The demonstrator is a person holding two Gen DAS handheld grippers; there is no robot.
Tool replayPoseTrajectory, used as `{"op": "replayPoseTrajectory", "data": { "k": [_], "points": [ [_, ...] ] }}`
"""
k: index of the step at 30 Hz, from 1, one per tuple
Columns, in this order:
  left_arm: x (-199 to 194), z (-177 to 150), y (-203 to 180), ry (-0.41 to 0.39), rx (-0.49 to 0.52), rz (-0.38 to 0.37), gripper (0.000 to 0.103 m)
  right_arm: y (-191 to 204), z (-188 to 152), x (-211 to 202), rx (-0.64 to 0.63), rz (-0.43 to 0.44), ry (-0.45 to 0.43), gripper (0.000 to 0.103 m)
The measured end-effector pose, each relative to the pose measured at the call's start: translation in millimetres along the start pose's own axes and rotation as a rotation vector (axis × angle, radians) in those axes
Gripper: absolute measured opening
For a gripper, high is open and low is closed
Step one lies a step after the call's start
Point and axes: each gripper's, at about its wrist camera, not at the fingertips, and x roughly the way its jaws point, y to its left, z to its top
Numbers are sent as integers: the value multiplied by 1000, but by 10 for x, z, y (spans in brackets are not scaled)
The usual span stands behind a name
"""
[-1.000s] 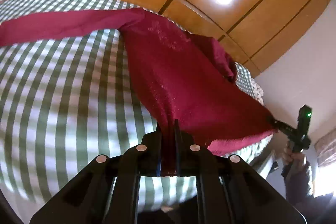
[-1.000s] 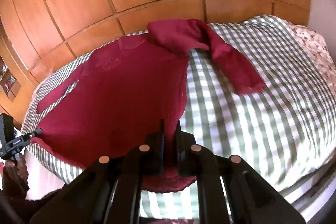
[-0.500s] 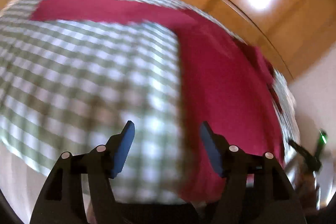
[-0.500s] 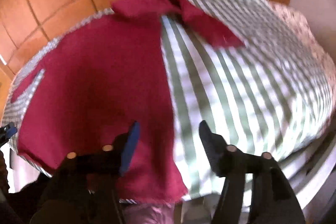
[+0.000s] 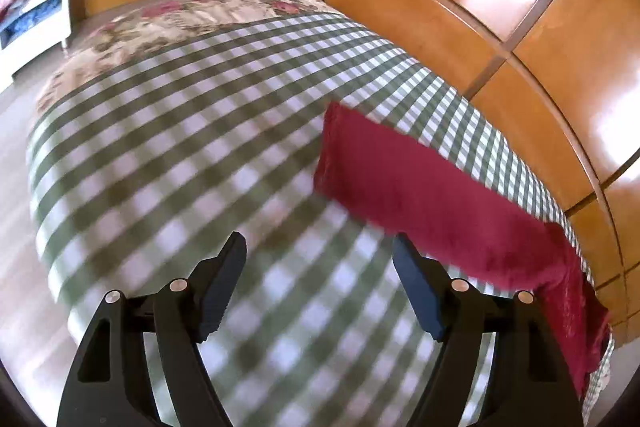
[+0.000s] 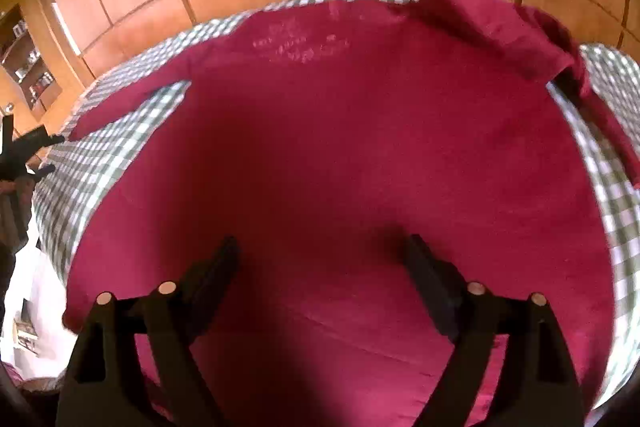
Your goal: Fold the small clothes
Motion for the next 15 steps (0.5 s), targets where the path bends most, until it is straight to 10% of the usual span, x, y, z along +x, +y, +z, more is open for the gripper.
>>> {"op": "replayPoseTrajectory", "data": {
  "k": [5,9,15],
  "points": [
    [345,139,-103,7,57,31,73,34,-77,55,-41,-9,0,101],
    [494,226,-246,14,165,44,12,54,-66,94,-23,-23,-5,101],
    [209,599,-309,-186,172,133,9,101,-54,132,-30,-51,-6,101]
  ]
}}
